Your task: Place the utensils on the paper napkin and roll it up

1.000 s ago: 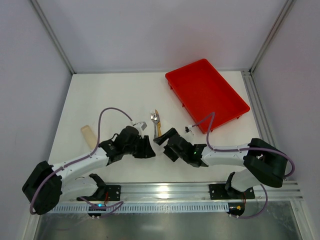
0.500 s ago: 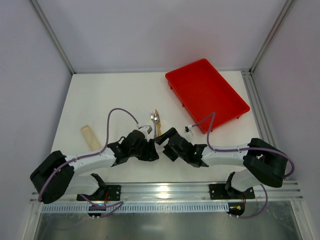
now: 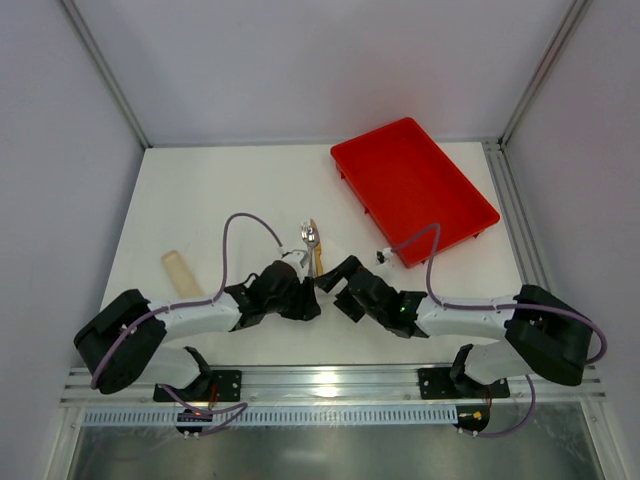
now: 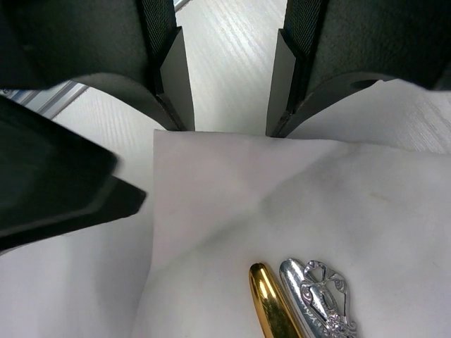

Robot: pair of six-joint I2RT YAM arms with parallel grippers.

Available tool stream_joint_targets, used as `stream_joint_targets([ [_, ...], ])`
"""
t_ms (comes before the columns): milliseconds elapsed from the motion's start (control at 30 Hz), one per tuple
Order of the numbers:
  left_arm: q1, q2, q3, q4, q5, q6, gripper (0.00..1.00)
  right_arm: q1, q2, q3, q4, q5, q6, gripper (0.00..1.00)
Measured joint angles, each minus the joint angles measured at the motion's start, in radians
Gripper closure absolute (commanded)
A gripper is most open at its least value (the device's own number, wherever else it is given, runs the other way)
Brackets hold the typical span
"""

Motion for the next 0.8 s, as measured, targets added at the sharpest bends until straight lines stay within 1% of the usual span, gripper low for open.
stream_joint_targets([
  [67,-0.001,0.0,0.002,-0.001,-0.012,0.0,0.52,-0.01,-0.071,-0.028,-0.008,-0.005,-0.061,0.05],
  [167,-0.001,0.0,0.008,-0.005,-0.037,-0.001,0.51,-0.041,-0.191,-0.058,-0.045,-0.007,-0.212,0.05],
  [233,-0.001,0.0,0.014,-0.008,-0.053,-0.002,0.52,-0.063,-0.253,-0.059,-0.06,-0.011,-0.375,0.06],
  [300,-0.001,0.0,0.019,-0.014,-0.069,-0.006,0.51,-0.076,-0.28,-0.042,-0.085,-0.018,-0.537,0.08],
  [333,-0.001,0.001,0.022,-0.017,-0.077,-0.011,0.51,-0.08,-0.286,-0.024,-0.105,-0.029,-0.647,0.08],
  [433,-0.001,0.002,0.029,-0.025,-0.106,-0.019,0.52,-0.111,-0.277,0.031,-0.15,-0.089,-0.904,0.11],
  [467,-0.001,0.002,0.03,-0.027,-0.116,-0.02,0.51,-0.126,-0.272,0.048,-0.163,-0.115,-0.972,0.14],
  [533,-0.001,0.002,0.034,-0.042,-0.133,-0.021,0.51,-0.172,-0.257,0.079,-0.18,-0.189,-1.131,0.14],
  [633,-0.001,0.002,0.043,-0.058,-0.153,-0.024,0.49,-0.226,-0.234,0.088,-0.191,-0.333,-1.301,0.14],
  [700,-0.001,0.006,0.053,-0.062,-0.163,-0.025,0.49,-0.249,-0.199,0.089,-0.201,-0.43,-1.41,0.21],
  [800,0.002,0.023,0.074,-0.069,-0.173,-0.028,0.48,-0.254,-0.131,0.089,-0.203,-0.531,-1.524,0.26],
])
